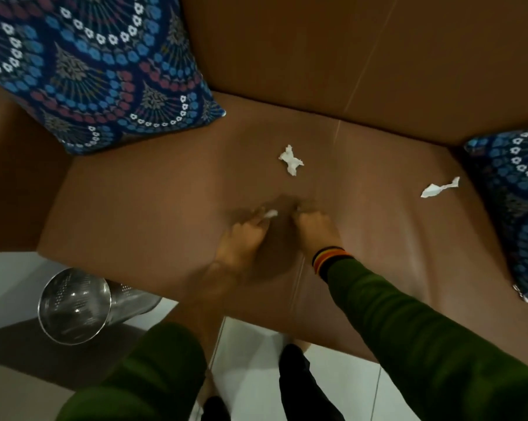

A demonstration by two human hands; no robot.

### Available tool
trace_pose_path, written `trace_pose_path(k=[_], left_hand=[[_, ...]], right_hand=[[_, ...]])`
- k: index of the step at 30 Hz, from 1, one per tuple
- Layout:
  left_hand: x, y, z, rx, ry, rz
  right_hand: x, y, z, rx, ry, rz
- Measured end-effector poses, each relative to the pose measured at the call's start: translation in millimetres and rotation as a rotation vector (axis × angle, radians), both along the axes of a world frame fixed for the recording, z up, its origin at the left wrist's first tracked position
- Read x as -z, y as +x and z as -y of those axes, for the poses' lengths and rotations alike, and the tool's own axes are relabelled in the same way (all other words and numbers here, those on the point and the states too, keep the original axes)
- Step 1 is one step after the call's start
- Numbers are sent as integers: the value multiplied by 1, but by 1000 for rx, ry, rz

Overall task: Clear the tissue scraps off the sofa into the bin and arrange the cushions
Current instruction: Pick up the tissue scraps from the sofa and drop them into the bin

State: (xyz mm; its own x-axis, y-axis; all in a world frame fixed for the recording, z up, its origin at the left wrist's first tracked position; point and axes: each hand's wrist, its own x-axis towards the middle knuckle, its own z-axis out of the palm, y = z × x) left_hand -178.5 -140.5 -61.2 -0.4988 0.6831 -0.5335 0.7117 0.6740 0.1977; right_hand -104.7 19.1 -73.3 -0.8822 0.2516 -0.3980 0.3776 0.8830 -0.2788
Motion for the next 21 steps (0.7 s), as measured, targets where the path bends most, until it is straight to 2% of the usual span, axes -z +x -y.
trace_pose_path(k=[3,6,9,12,15,18,21], left_hand=[[-16,2,-9,-7,22,-88],[-37,-11,-38,-109,102,-133],[-53,-31,-83,-112,114,-122],[-58,-47,-127,-47,40,-156],[-36,-57,-146,56,-34,-237],[-24,-51,-148,28,-63,-271],[-28,-40,-143,22,-66,-300]], right_hand=[[-13,15,-17,12,-28,18],[-24,35,-59,228,-41,-62],[-38,54,-115,424,0,-147],[-43,73,-169,495,91,-57],[-32,83,-211,514,133,67],[-19,88,-233,483,118,127],[-20,89,-230,544,66,136]])
